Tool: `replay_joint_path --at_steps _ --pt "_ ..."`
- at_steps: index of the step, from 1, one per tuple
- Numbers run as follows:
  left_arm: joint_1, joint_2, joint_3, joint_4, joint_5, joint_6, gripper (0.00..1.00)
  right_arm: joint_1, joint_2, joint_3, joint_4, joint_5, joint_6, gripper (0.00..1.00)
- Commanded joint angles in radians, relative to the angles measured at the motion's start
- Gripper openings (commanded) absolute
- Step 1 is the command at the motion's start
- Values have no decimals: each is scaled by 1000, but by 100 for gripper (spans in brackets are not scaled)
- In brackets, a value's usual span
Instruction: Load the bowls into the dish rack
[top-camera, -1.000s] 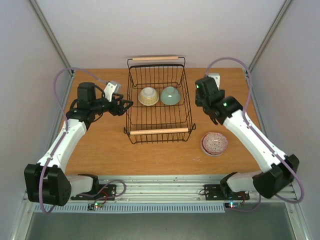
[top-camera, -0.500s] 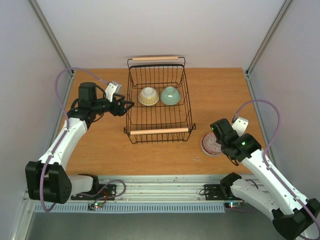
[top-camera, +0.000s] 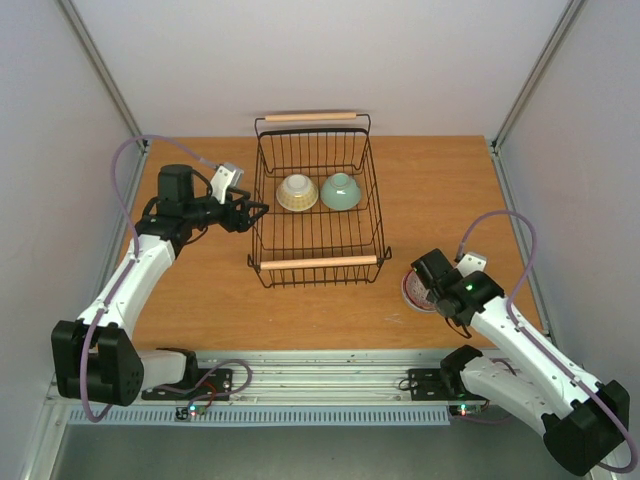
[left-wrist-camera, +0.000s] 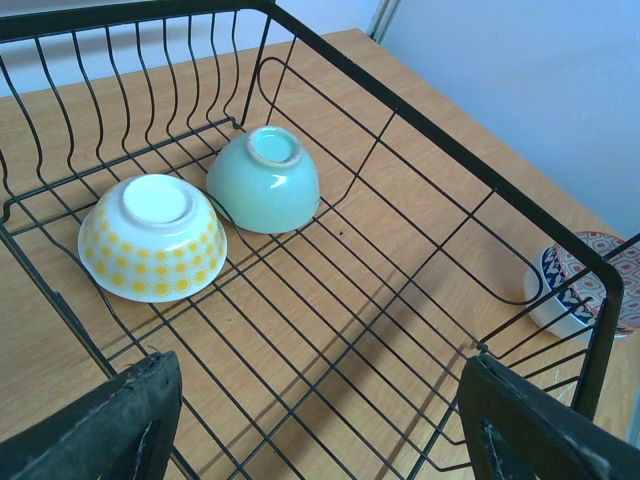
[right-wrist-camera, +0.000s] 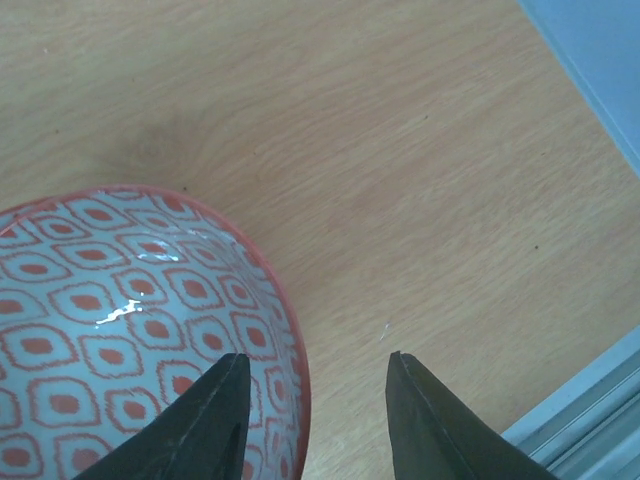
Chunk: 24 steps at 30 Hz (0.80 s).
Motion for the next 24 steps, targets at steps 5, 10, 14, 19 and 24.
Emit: replay_joint_path --at_steps 5,10,14,19,24 --pt "-1 12 9 27 16 -5 76 6 13 -40 64 -41 30 33" --pt "-2 12 10 30 16 -7 76 7 13 -53 78 -55 32 22" --pt "-3 12 10 31 14 -9 76 8 4 -51 82 -61 22 13" --pt "-4 8 10 31 14 -8 77 16 -49 -25 54 -40 9 1" --pt "-4 8 10 30 14 -9 77 21 -121 55 -13 14 -24 1"
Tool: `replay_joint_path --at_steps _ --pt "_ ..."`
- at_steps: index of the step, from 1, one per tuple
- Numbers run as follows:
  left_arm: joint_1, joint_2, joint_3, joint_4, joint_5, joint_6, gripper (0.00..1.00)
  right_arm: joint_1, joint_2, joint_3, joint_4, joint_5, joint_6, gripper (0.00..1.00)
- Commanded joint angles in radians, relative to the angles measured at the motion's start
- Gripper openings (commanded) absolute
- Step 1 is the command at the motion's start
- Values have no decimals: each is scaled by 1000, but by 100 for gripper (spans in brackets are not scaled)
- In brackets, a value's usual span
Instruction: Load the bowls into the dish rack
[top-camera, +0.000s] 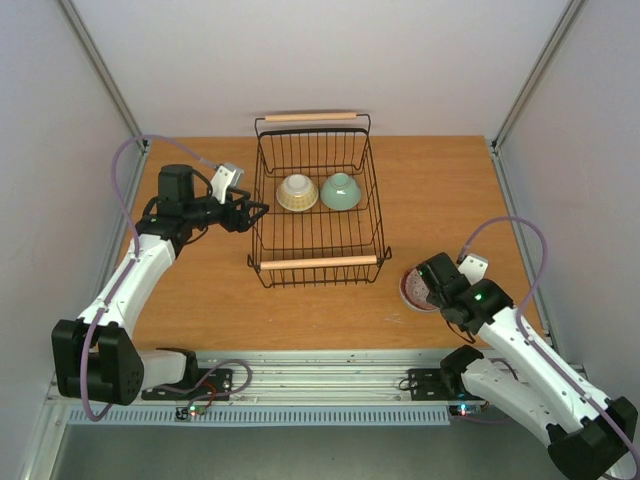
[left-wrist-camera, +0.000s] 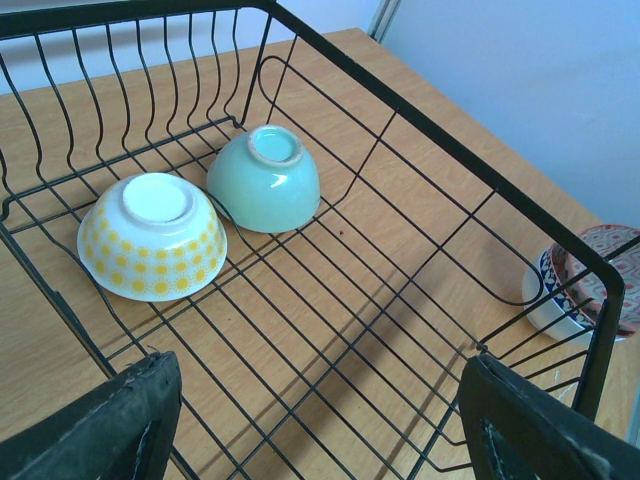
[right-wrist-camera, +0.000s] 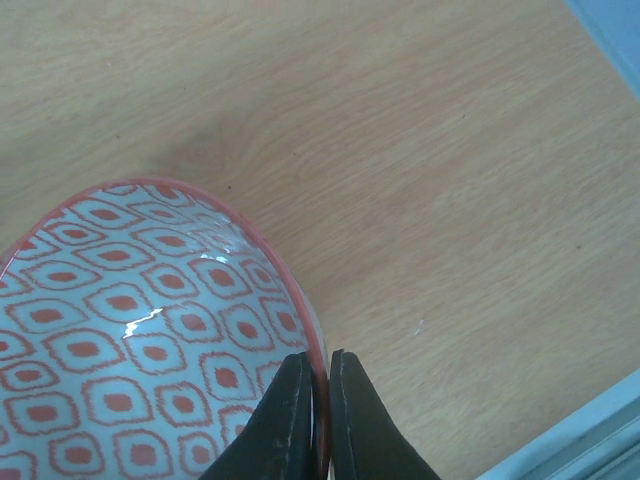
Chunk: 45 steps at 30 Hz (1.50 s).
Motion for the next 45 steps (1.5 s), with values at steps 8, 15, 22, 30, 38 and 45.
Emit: replay_joint_path --at_steps 8,15,22,30,38,45 --pt "-16 18 23 9 27 -10 76 12 -120 294 7 156 -232 1" --pt "-58 6 35 -21 43 10 77 23 106 496 262 -4 -433 1" --pt "-75 -8 34 -27 41 15 77 137 449 700 382 7 -577 1" --pt "-77 -39 20 -16 31 16 77 260 738 940 420 26 -692 1" --pt "-77 -27 17 -11 13 18 77 383 866 1042 423 39 -736 1" --pt "-77 -23 14 -7 2 20 77 482 874 1051 442 46 -747 1"
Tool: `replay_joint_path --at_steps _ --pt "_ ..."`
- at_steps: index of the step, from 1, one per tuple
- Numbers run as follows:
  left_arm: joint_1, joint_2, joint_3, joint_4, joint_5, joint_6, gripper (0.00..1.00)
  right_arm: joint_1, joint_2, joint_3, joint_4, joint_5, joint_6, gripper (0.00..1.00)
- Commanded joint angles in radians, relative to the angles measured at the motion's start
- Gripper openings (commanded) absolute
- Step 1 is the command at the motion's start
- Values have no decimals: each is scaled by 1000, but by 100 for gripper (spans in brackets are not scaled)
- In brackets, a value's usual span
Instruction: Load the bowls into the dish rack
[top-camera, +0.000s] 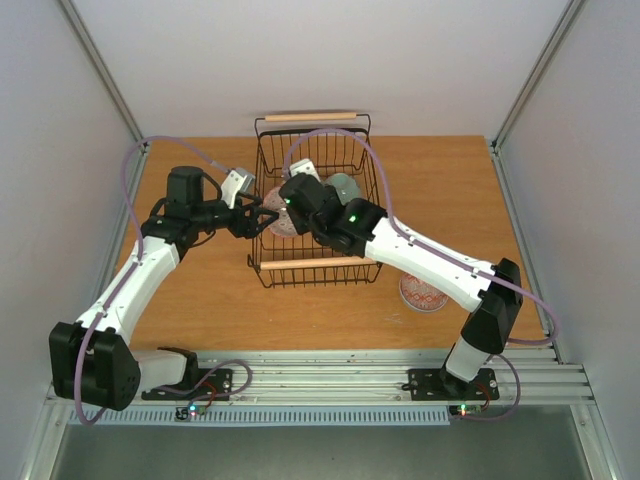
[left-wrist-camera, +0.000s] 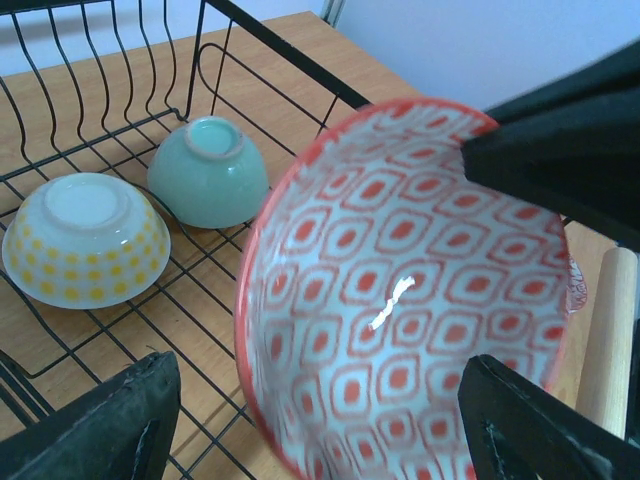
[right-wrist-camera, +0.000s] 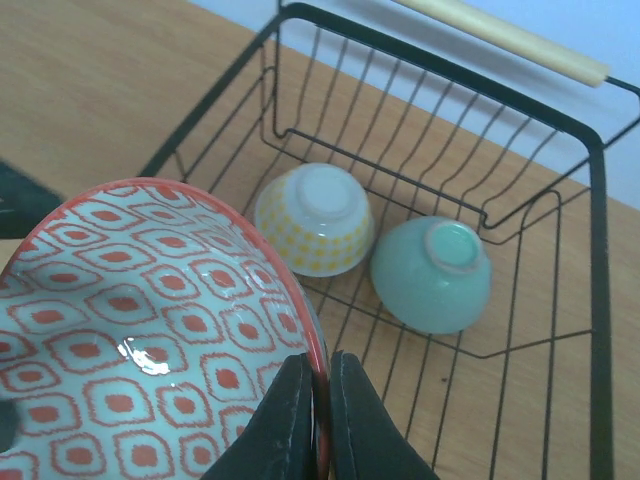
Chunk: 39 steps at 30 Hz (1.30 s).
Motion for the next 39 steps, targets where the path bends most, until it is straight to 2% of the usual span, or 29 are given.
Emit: replay_joint_path --at_steps 1,4,5,6,7,8,10,11,17,18,20,21,22,26,27,31,35,39 --pt "-4 -4 8 28 -13 12 77 59 -19 43 63 40 -25 1" --pt "-4 -4 6 32 -14 11 76 89 -25 44 76 59 -40 1" --pt "-4 -2 6 33 -11 12 73 94 -28 45 81 61 -44 1" --pt "-4 -1 7 31 -5 14 61 97 -28 47 84 63 -49 1" --pt "-4 1 9 27 3 17 42 97 -27 50 87 68 -52 1" --pt "-4 3 10 23 10 20 34 97 -25 51 89 73 -56 1" --pt "-4 9 17 10 17 26 9 97 -19 54 92 83 -64 1" --pt "-4 11 20 4 16 29 2 97 -16 55 94 85 -67 1" --pt "-4 19 28 -12 26 38 0 97 -17 44 105 98 -89 2" --pt "-4 21 28 -12 33 36 0 95 -25 33 105 84 -91 10" --pt "-2 22 26 -13 54 35 0 83 -66 -3 118 -41 -91 47" --pt "1 23 26 -11 68 36 0 73 -92 -29 132 -96 -84 60" --pt "4 26 24 -9 82 36 1 64 -124 -59 148 -149 -73 70" --pt "22 37 25 5 156 21 0 -8 -229 -151 175 -391 5 96" --pt "27 41 25 7 180 15 0 -28 -247 -174 184 -474 24 98" --pt "62 53 19 48 287 -21 0 -91 -281 -218 224 -717 104 99" --pt "102 50 -2 113 363 -83 1 -110 -278 -242 263 -890 162 99" --pt "117 43 -6 132 375 -99 0 -111 -246 -246 270 -972 196 99"
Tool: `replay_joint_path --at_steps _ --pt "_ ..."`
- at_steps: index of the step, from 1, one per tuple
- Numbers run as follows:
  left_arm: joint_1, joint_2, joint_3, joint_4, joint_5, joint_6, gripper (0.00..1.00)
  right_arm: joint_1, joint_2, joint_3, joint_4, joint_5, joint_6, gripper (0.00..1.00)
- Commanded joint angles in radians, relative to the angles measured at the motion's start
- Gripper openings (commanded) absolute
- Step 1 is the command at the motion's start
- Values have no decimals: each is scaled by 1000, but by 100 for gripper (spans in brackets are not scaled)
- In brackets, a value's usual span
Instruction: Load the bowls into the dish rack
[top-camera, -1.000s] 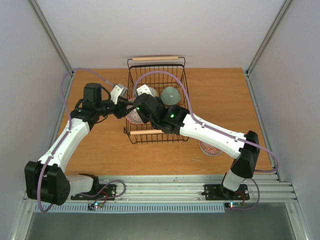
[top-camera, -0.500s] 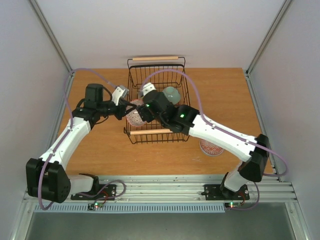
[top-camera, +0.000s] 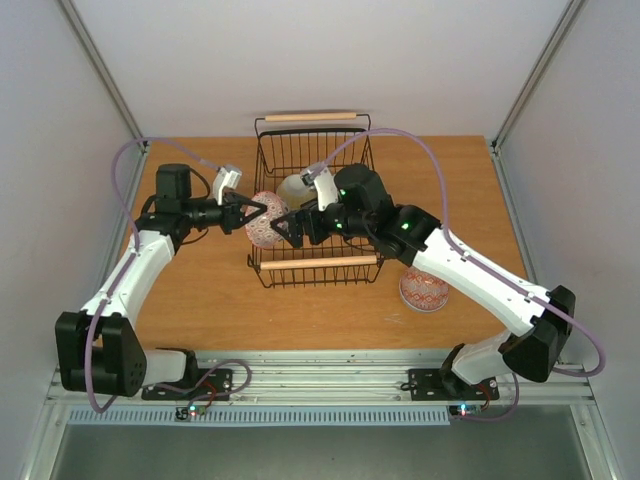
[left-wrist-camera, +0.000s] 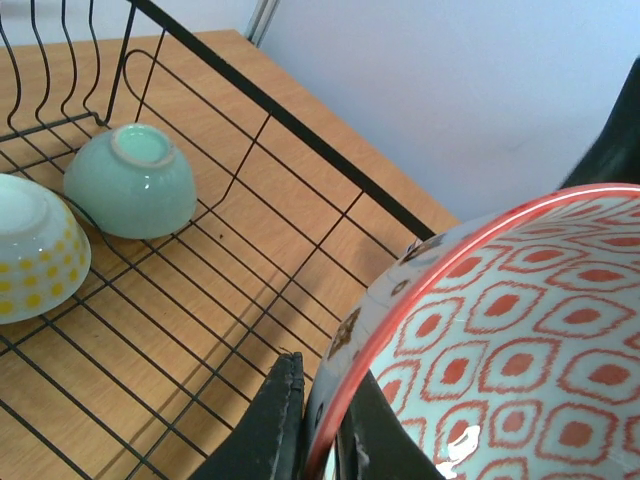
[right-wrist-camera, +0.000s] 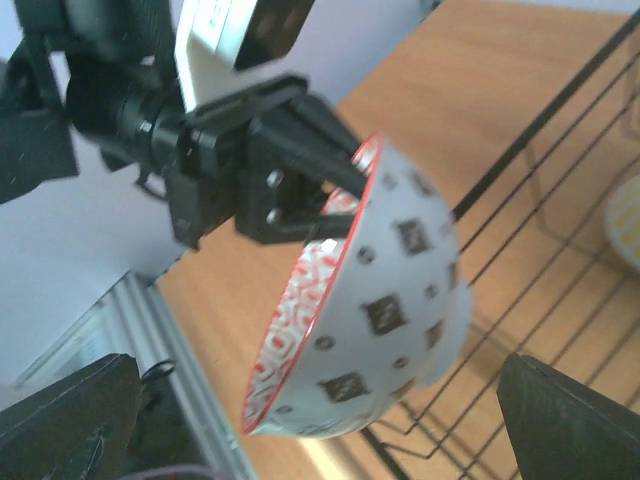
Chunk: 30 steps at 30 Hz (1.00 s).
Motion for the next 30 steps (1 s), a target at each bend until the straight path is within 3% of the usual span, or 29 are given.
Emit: replay_joint_path --at_steps 1,17,20,24,30 --pt "15 -16 -5 106 99 -49 0 -1 34 -10 30 -173 74 99" --pt "22 -11 -24 161 205 -113 1 0 63 -107 174 -177 98 99" --pt "23 -9 -24 162 203 -113 1 -1 50 -129 224 -171 105 94" --pt "23 -9 -24 162 197 -113 0 0 40 -146 256 -147 116 74" --pt "23 -3 -23 158 181 -113 1 -1 25 -169 282 -87 121 26"
